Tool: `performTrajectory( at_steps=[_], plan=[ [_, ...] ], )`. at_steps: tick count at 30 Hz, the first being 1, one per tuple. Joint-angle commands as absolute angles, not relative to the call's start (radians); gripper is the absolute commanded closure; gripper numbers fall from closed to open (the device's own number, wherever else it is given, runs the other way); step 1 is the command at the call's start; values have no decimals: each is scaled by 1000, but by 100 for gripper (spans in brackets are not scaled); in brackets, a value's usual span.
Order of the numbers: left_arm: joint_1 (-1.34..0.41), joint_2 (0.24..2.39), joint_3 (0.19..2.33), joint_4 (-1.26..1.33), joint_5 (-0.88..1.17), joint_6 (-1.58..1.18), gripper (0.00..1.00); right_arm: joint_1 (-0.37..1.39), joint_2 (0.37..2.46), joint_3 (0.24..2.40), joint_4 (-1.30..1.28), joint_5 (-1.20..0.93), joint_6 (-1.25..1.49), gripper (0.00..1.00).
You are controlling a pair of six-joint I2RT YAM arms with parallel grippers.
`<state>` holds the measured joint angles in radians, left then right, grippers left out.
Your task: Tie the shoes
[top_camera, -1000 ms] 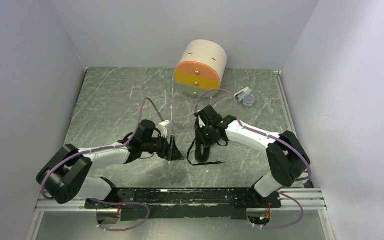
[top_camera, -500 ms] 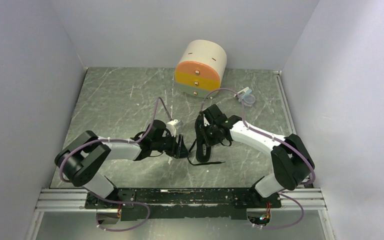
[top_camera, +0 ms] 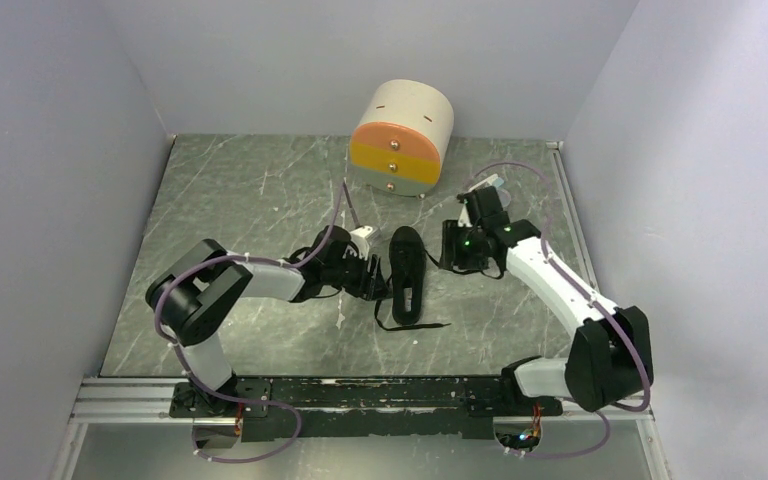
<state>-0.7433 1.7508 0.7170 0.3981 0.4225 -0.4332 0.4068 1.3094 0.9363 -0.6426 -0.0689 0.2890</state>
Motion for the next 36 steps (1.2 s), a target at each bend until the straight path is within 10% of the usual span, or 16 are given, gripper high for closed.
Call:
performTrajectory(
  at_steps=[1,16,36],
  plan=[
    [-751,1775,753,368,393,-393,47,288,1365,996,-704,-166,331,45],
    [-749,1806,850,296,398,-395,95,173,1568,1059,-619,-269,383,36],
    [-702,1714,996,67,412,-374,95,293,1518,829,-89,-334,38,52]
  ],
)
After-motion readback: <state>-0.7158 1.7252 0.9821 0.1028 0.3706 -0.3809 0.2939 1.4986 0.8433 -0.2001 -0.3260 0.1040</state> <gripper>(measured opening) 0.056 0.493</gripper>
